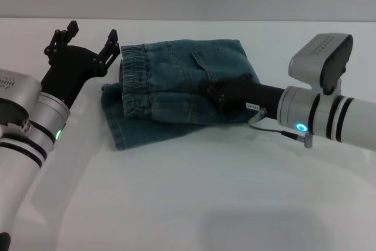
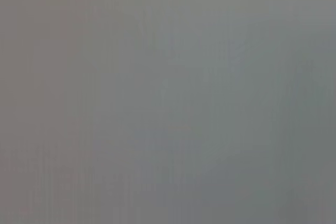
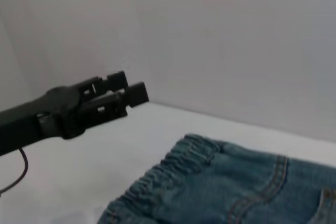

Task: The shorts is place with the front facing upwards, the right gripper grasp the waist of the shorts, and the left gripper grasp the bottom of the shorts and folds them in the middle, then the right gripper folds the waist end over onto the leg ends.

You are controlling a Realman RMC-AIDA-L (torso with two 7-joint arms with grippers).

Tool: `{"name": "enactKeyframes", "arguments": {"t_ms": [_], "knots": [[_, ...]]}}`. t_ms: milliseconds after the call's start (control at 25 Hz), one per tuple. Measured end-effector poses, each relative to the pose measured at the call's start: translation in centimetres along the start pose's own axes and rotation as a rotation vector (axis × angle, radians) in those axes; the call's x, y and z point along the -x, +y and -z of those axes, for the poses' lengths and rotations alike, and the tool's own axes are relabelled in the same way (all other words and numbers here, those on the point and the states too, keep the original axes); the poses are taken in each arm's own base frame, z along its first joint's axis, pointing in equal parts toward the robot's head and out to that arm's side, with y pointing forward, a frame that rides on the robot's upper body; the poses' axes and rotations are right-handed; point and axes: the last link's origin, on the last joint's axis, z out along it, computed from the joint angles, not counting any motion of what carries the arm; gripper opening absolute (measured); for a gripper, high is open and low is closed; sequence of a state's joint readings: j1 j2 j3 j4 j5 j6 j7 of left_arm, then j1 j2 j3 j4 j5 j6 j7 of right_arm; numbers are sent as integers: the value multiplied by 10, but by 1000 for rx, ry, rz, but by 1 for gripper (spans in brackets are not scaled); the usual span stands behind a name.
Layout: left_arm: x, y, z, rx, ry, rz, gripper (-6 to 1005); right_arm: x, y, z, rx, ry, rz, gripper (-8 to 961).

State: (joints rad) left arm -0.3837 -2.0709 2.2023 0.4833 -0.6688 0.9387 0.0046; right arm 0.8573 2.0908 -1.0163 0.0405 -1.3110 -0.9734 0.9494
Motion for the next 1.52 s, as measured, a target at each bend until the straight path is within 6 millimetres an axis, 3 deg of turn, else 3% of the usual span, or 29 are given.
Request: {"name": "enactKeyframes", "arguments": {"t_ms": [360, 640, 760, 880, 1040, 1200, 1280, 1320, 1520], "knots": [[-1, 1, -2, 6, -2, -4, 831, -7, -6, 2, -23, 63, -38, 10], [-2, 0, -1, 4, 9, -17, 831, 17, -22, 33, -102, -224, 135, 21], [-4, -6, -3, -20, 17, -12, 832, 25, -37, 62, -273, -419, 200, 25], [-5, -15, -3, -53, 24, -10, 832, 19, -49, 102, -497, -589, 225, 30], [-3, -29, 0, -104, 14, -12, 832, -11, -59, 163, -794, -709, 171, 36], [-1, -35, 2, -125, 8, -12, 832, -49, -54, 217, -986, -729, 128, 186], [-1, -35, 2, -125, 8, -12, 832, -61, -49, 232, -1029, -725, 121, 261], [4, -48, 9, -172, -7, -16, 832, -67, -47, 238, -1048, -720, 115, 300], [6, -52, 11, -183, -14, -21, 832, -80, -42, 255, -1123, -717, 101, 492]]}}
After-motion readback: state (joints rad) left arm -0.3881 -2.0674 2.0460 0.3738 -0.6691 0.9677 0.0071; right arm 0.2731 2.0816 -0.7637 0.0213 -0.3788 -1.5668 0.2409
